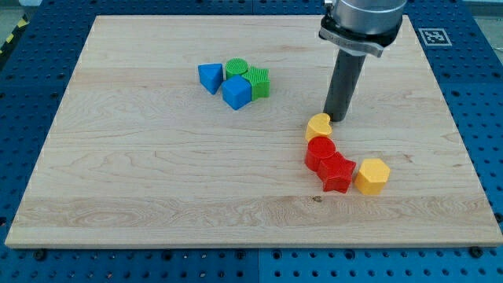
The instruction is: Point at the yellow heart
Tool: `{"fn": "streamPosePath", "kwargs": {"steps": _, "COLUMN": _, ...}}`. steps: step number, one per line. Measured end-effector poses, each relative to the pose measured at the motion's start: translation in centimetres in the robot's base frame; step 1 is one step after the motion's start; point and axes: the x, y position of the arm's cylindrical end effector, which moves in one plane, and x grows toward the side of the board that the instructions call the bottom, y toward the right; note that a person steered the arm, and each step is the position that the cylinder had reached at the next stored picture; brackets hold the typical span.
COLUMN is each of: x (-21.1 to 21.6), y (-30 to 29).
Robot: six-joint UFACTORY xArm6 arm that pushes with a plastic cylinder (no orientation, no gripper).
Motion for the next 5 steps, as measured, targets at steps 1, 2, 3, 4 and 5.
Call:
{"fn": "streamPosePath", "kwargs": {"steps": 1, "x": -0.6, "y": -3.2}}
{"fn": "streamPosePath", "kwargs": {"steps": 2, "x": -0.6, "y": -7.2}}
{"fn": "streamPosePath", "kwargs": {"steps": 3, "x": -0.3, "y": -7.4}}
{"fn": "streamPosePath", "kwargs": {"steps": 4, "x": 0.8, "y": -6.0}}
{"fn": "streamPosePath", "kwargs": {"steps": 5, "x": 1.6, "y": -3.4}}
